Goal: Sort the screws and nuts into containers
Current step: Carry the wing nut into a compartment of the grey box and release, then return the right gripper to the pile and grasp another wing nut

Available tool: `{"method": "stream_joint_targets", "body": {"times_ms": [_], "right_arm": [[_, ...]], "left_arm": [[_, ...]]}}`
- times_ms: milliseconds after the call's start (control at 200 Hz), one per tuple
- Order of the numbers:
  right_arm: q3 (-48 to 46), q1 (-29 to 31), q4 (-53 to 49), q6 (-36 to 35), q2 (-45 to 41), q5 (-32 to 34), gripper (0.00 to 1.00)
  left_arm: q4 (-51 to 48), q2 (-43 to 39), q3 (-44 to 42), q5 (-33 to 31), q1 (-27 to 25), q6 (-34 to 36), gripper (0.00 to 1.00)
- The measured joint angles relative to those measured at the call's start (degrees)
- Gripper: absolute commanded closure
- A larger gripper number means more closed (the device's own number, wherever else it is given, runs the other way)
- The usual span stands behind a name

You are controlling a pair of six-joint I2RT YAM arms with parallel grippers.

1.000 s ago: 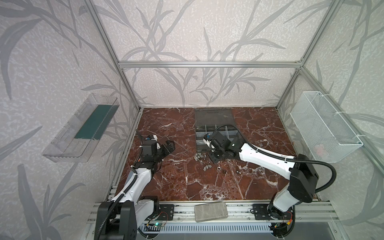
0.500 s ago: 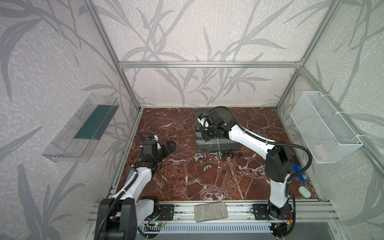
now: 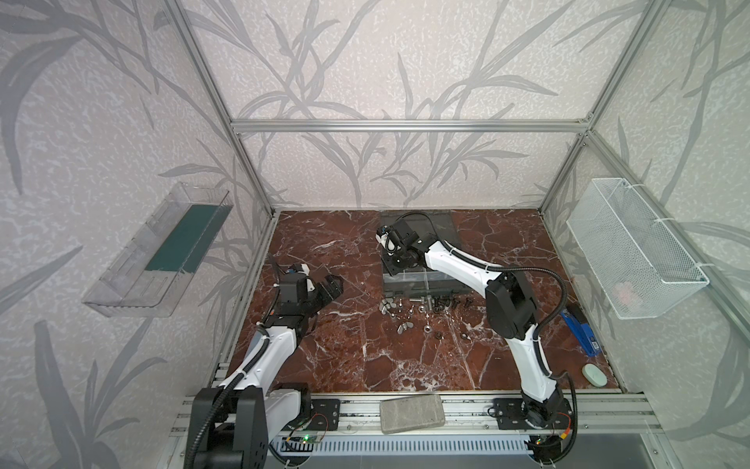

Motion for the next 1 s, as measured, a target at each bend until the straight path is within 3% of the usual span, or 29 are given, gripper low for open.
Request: {"method": "stream_joint_targets", "body": {"times_ms": [270,515,640,870,1000], "right_arm": [[0.1,-0.5,-0.2,0.1,1.8,0.2,0.92],[0.2,-0.5,-0.3,0.1,2.1,0.4,0.63],[0.9,-0.5,-1.0,-0.2,2.1,0.6,0.53],[0.9,-0.5,-3.7,-2.0,1.0,0.0,0.47],[-4.9,-0.5,-4.1,-3.1,-5.8,-1.7,0.45]], "left_arm": [[-0.4,0.0,0.7,0.0,0.0,0.0,0.00],[-0.5,0.0,0.8,0.0,0.0,0.0,0.00],[-0.5,0.0,0.8,0.0,0.0,0.0,0.00],[-1.2,-0.2,0.9,0.0,0.0,0.0,0.00],[-1.4,-0.5,0.9,0.0,0.0,0.0,0.01]]}}
